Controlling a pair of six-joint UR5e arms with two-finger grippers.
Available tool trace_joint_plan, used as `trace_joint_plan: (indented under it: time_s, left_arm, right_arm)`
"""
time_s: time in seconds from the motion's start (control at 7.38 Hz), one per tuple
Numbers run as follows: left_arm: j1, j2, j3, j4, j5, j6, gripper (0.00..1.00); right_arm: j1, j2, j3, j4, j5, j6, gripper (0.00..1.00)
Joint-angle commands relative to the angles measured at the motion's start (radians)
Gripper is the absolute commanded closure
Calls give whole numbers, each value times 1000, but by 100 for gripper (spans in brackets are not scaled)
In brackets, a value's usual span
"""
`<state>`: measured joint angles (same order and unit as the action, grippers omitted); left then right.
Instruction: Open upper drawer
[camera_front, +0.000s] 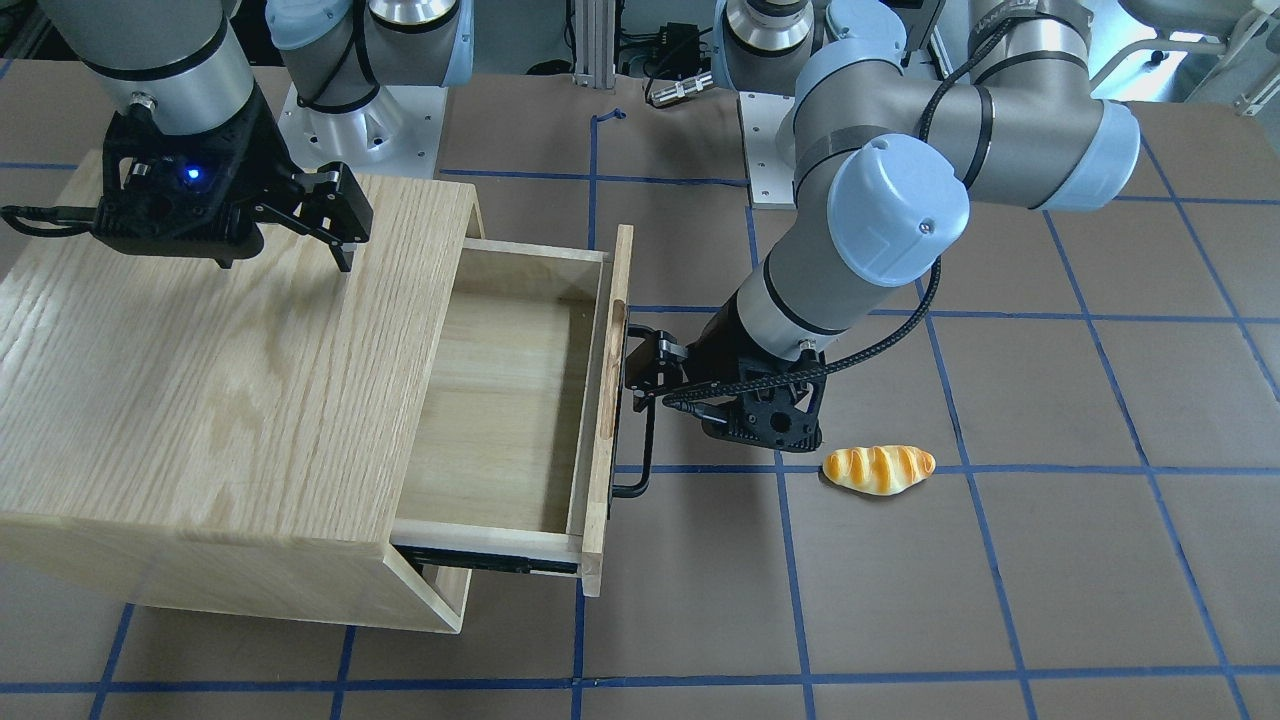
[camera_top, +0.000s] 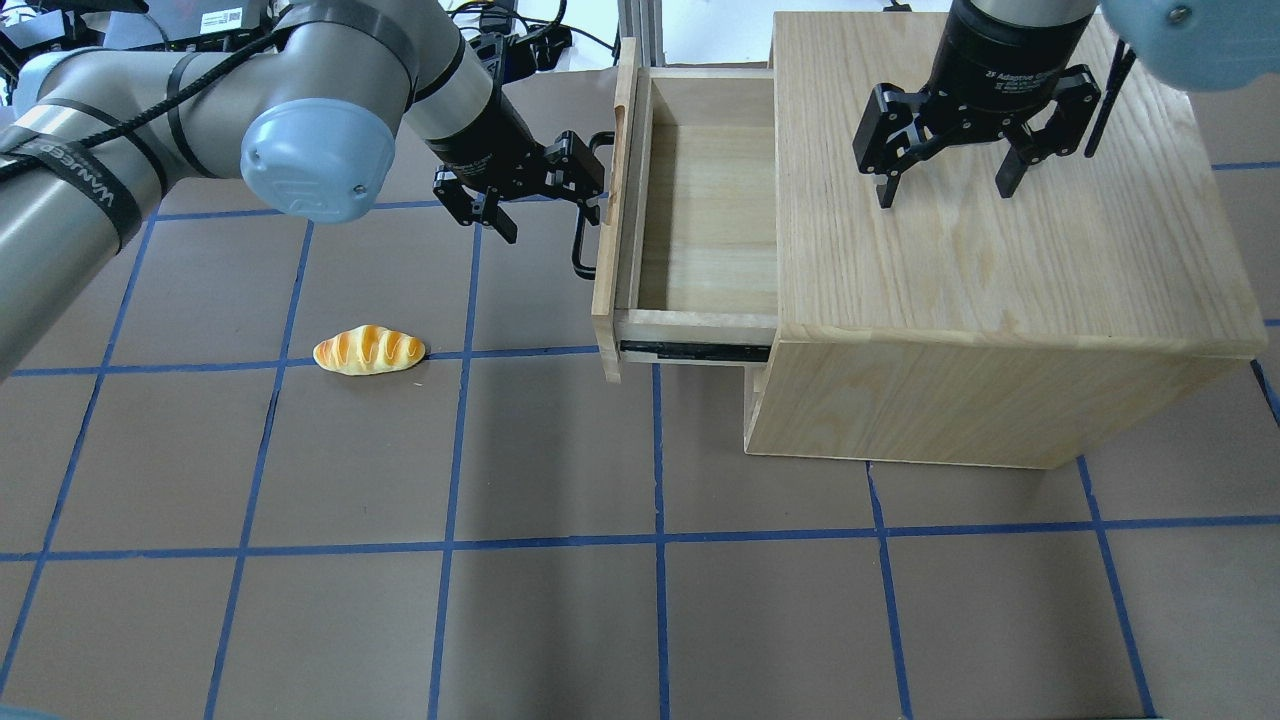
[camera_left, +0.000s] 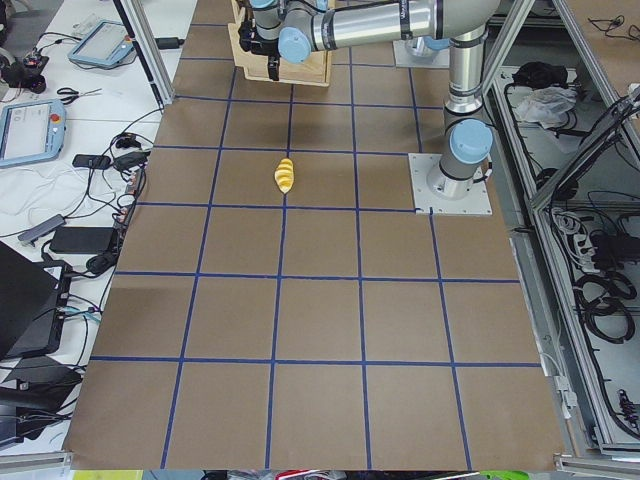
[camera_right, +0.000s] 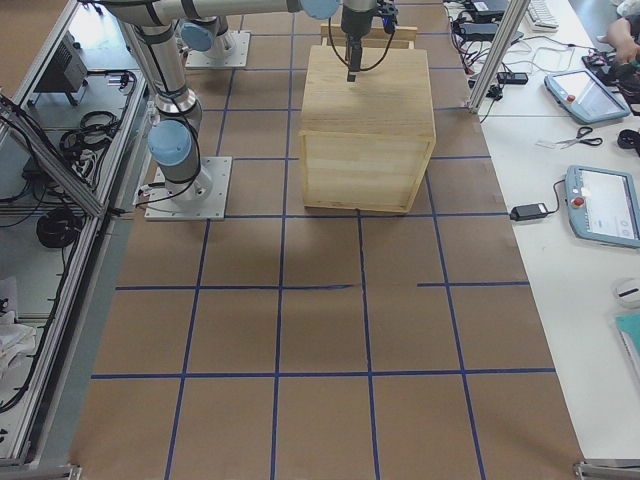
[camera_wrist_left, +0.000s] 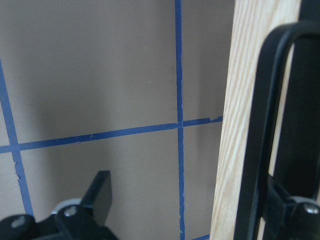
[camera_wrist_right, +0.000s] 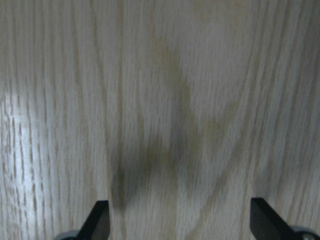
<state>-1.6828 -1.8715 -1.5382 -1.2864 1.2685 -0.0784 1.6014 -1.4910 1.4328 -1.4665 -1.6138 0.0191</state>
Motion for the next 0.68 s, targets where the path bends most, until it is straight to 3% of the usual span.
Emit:
trace_joint_plan:
  time_s: [0.0,0.54]
  left_arm:
    - [29,12,-13,-2,22,38,0]
    - [61,23,-17,-27,23,42,0]
  right_arm:
    - [0,0,0,0,0,1,0]
    - [0,0,0,0,0,1,0]
